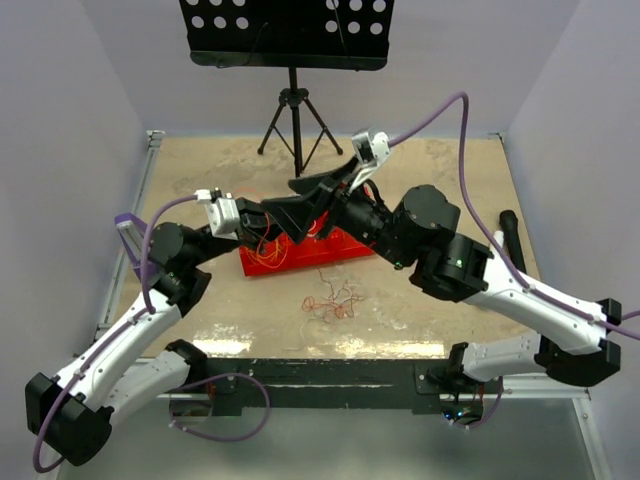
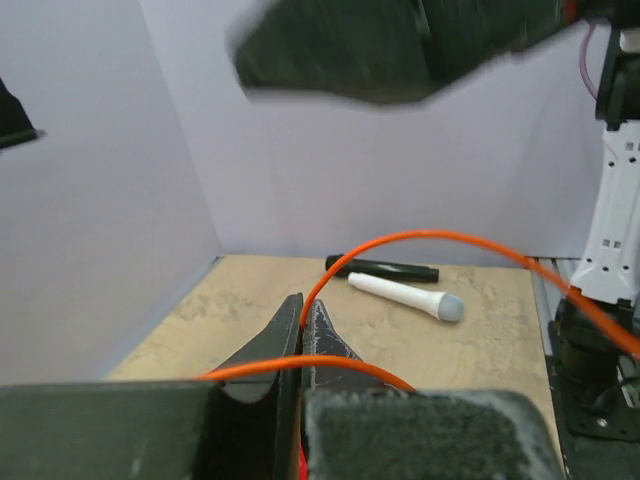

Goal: Untangle the cables

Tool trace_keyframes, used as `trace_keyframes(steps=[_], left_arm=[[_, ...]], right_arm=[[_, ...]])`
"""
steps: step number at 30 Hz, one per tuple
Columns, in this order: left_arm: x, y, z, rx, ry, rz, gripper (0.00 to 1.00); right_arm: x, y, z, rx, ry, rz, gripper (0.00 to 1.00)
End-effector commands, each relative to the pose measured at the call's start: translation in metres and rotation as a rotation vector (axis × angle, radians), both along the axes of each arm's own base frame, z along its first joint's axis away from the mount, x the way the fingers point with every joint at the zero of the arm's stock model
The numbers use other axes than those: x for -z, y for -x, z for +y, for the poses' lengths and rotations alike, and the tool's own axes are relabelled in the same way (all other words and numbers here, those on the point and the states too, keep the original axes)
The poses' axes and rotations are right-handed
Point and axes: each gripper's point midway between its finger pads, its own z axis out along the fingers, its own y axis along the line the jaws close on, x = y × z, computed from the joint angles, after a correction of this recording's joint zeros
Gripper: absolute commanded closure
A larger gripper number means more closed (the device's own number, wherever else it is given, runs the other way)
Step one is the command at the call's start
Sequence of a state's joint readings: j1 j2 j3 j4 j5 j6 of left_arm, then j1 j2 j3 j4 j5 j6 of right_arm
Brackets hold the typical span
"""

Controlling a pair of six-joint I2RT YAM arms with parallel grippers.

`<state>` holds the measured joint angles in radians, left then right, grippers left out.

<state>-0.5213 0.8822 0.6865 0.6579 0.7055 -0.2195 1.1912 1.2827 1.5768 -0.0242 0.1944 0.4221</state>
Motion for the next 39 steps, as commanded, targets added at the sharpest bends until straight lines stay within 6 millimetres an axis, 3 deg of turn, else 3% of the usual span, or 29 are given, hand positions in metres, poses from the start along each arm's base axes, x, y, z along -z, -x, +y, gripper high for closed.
trace_keyframes(steps=[1, 5, 8, 18, 22, 26, 33, 39], left_arm=[[-0.047, -0.007, 0.011, -0.079, -0.013, -0.138, 1.00], [-0.062, -0.005, 0.009, -0.065, -0.042, -0.155, 1.00], [-0.066, -0.001, 0.007, -0.036, -0.062, -0.140, 1.00], [-0.086, 0.011, 0.006, 0.020, -0.063, -0.121, 1.00], [-0.099, 0.018, 0.007, 0.044, -0.053, -0.124, 1.00], [-0.112, 0.026, 0.008, 0.063, -0.041, -0.135, 1.00], [-0.144, 0.040, 0.014, 0.073, -0.016, -0.181, 1.00], [-0.186, 0.055, 0.020, 0.077, 0.024, -0.258, 1.00]], right_arm=[[0.033, -0.005, -0.042, 0.110, 0.073, 0.040, 0.19], [0.094, -0.011, -0.054, 0.172, 0.193, 0.109, 0.14], [0.122, -0.012, -0.057, 0.185, 0.248, 0.130, 0.12], [0.154, -0.013, -0.033, 0.135, 0.293, 0.093, 0.14], [0.162, -0.022, -0.023, 0.164, 0.270, 0.089, 0.25], [0.180, -0.027, -0.010, 0.163, 0.247, 0.117, 0.48], [0.263, -0.020, -0.004, 0.134, 0.273, 0.266, 0.65], [0.333, -0.006, -0.009, 0.105, 0.312, 0.403, 0.68]])
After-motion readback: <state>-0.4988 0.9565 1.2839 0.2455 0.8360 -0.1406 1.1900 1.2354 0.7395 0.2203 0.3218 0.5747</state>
